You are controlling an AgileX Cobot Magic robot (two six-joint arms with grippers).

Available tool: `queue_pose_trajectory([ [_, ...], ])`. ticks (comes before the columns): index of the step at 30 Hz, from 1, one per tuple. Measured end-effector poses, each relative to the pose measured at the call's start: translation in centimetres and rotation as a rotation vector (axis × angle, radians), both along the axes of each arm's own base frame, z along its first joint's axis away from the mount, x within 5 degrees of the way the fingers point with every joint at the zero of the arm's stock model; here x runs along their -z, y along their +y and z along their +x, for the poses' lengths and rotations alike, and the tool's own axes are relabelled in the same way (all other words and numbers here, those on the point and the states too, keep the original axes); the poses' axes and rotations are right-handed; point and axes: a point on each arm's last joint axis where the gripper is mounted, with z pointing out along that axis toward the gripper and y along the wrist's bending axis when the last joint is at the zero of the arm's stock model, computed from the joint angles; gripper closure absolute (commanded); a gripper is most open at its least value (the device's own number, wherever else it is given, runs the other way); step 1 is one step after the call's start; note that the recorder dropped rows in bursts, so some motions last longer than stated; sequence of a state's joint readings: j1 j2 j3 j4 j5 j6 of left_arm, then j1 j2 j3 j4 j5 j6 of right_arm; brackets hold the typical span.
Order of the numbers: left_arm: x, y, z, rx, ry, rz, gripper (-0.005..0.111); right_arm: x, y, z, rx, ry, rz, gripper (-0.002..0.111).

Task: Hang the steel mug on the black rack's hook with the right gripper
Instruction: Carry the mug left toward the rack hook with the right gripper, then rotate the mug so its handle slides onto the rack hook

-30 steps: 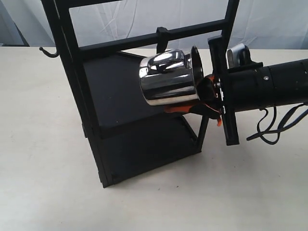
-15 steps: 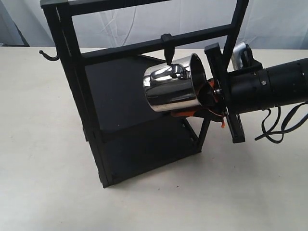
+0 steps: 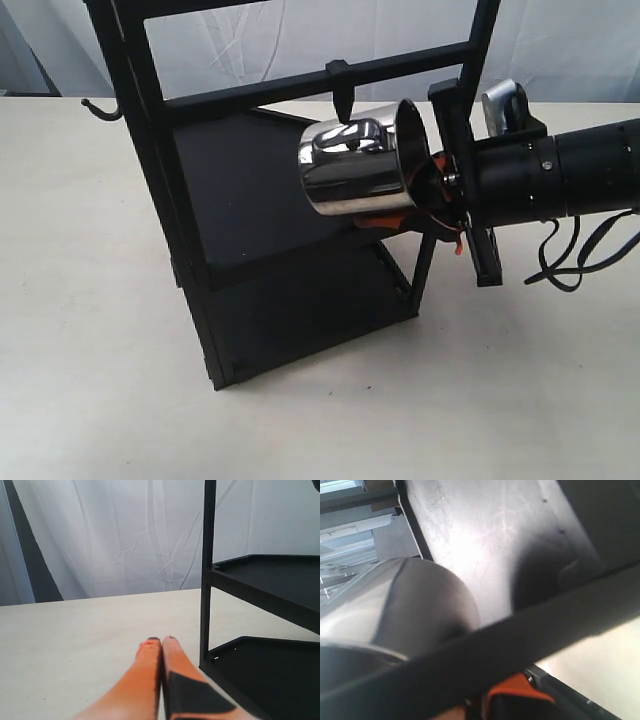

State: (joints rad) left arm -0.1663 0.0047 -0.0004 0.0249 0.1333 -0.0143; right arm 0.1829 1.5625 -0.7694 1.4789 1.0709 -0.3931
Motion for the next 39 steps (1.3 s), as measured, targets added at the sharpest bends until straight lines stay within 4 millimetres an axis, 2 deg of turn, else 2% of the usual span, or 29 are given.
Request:
queue_pose_trajectory([
  [2, 0.0, 0.0, 0.0, 0.0, 0.0, 0.0, 0.105, 0.0, 0.0, 0.0, -0.009, -0.025, -0.002, 0.09],
  [3, 0.0, 0.0, 0.0, 0.0, 0.0, 0.0, 0.105, 0.0, 0.0, 0.0, -0.013, -0.036, -0.004, 0.071],
  [5, 0.0, 0.0, 0.0, 0.0, 0.0, 0.0, 0.105, 0.0, 0.0, 0.0, -0.026, -0.06, -0.004, 0.055],
  [13, 0.0, 0.0, 0.0, 0.0, 0.0, 0.0, 0.105, -0.5, 0.2, 0.1, -0.01, -0.068, 0.05, 0.074],
  [31, 0.0, 0.0, 0.0, 0.0, 0.0, 0.0, 0.105, -0.2, 0.2, -0.5, -0.076, -0.075, 0.023, 0.074],
  [39, 0.0, 0.0, 0.0, 0.0, 0.0, 0.0, 0.105, -0.3, -1.1, 0.1, -0.031, -0.077, 0.024, 0.074],
])
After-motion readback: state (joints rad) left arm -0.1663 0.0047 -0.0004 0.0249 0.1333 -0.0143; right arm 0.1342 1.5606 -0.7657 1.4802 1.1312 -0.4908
